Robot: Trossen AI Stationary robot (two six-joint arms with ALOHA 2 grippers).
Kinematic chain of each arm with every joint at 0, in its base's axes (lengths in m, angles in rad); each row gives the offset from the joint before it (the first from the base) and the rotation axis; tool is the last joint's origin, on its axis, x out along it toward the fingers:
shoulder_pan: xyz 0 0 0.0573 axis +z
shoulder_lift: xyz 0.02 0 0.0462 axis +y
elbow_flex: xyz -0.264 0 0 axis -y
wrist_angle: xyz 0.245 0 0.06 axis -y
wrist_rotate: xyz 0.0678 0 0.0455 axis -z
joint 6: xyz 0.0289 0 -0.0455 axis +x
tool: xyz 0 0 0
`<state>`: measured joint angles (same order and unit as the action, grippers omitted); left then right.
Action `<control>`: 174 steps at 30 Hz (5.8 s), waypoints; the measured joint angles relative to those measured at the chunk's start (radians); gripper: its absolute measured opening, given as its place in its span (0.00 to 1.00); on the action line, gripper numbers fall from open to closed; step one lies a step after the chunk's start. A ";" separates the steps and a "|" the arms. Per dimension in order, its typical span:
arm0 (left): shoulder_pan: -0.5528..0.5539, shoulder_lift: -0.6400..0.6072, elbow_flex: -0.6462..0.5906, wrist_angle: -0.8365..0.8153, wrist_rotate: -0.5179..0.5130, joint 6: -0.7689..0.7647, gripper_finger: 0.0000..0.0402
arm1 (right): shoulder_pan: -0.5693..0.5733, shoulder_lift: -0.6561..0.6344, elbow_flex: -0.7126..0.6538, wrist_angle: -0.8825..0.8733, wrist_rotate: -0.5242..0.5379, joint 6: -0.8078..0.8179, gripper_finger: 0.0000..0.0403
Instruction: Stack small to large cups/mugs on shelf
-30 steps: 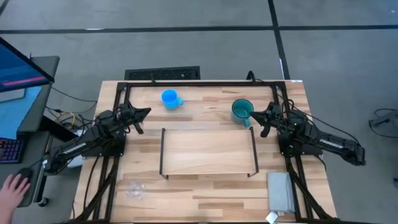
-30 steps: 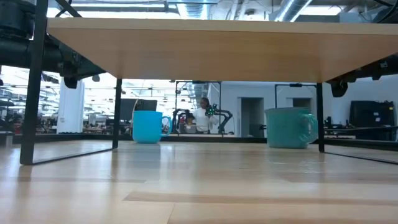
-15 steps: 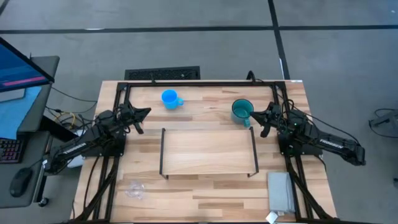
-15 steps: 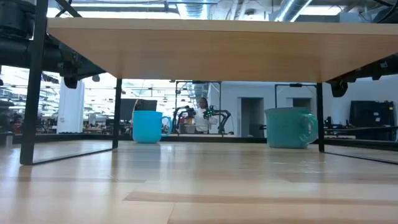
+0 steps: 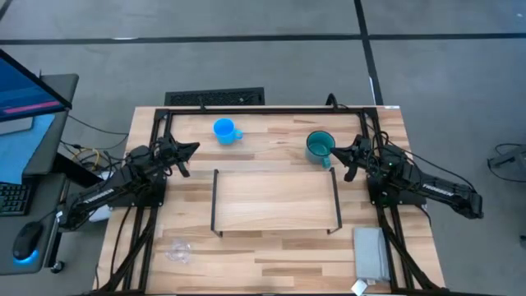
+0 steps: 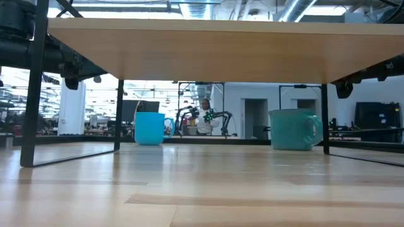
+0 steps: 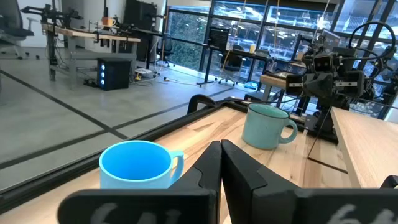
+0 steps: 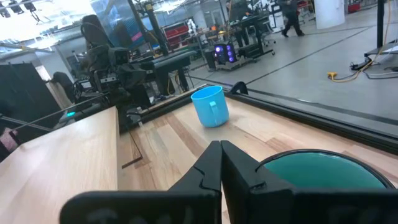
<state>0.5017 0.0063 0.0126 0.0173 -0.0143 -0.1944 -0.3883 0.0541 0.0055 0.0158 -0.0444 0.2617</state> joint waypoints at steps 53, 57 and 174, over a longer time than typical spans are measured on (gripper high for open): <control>0.000 0.000 0.000 0.000 0.000 0.000 0.00 | 0.000 0.000 0.000 0.000 0.000 0.000 0.07; 0.000 0.000 0.000 0.000 0.000 0.000 0.00 | 0.000 0.000 0.000 0.000 0.000 0.000 0.07; 0.000 0.000 0.000 0.000 -0.001 0.033 0.00 | -0.125 0.805 0.972 -0.812 0.359 0.008 0.41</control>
<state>0.5016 0.0065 0.0127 0.0174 -0.0151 -0.1616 -0.5136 0.8592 0.9780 -0.7965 0.3150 0.2697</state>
